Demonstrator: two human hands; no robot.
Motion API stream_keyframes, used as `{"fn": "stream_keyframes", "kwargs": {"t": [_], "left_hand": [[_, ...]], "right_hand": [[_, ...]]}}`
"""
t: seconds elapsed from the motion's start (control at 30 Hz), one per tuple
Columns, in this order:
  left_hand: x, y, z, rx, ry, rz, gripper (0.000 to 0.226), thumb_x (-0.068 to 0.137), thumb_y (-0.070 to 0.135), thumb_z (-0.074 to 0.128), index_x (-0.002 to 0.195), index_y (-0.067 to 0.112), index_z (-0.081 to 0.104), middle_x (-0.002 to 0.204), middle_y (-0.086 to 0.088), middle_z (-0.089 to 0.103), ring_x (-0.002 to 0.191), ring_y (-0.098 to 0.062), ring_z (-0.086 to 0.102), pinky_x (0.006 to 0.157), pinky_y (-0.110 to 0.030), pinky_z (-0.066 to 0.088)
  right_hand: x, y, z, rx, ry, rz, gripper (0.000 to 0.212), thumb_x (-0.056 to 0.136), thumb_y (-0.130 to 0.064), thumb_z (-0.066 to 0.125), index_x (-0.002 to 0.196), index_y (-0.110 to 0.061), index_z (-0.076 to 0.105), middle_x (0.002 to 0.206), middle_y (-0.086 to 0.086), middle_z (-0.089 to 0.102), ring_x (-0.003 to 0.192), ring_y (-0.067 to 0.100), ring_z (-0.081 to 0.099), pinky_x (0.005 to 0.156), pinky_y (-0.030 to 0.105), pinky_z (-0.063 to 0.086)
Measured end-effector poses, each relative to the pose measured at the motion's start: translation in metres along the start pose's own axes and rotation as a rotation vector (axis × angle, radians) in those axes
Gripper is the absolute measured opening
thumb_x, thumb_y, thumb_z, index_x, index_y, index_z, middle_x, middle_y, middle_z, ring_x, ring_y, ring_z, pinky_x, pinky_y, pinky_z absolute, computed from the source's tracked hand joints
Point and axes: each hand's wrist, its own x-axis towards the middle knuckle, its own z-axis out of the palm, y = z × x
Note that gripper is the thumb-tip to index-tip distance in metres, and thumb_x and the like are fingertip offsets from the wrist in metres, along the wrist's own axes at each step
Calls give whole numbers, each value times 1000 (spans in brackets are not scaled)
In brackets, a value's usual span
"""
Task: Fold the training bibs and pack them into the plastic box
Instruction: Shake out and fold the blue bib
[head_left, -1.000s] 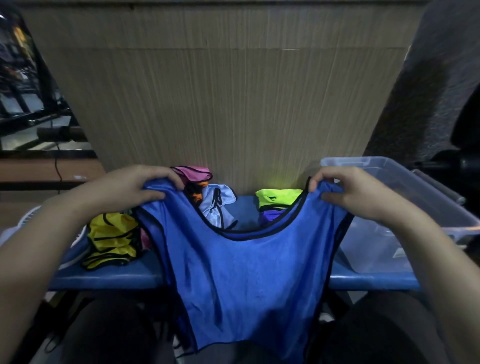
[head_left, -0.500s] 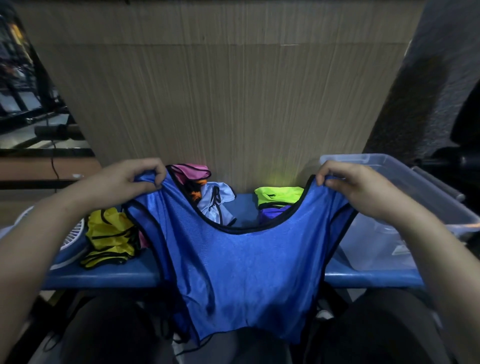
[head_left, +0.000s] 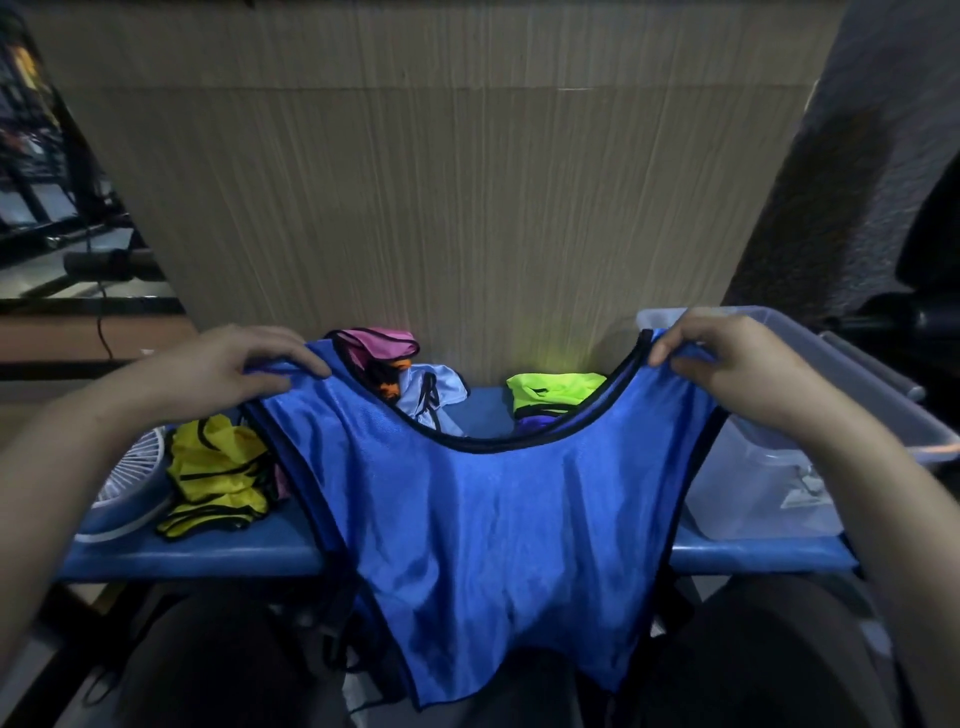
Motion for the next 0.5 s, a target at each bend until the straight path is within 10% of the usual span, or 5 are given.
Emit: {"fn": "stream_keyframes", "kwargs": {"t": [0.23, 0.5], "left_hand": [[7, 12, 14, -111, -100, -94, 62, 84, -14, 51, 118, 36, 66, 127, 33, 55, 128, 15, 43, 101, -3, 29], [17, 43, 40, -327, -21, -158, 65, 72, 2, 50, 117, 45, 70, 133, 24, 58, 120, -23, 58, 93, -37, 46]], "right_hand": [[-1, -18, 17, 165, -81, 136, 35, 83, 8, 66, 88, -26, 73, 97, -8, 71, 84, 9, 65, 78, 32, 50], [-13, -50, 41, 685, -184, 423, 34, 86, 13, 59, 111, -8, 70, 87, 17, 69, 58, 15, 63, 40, 24, 44]]}}
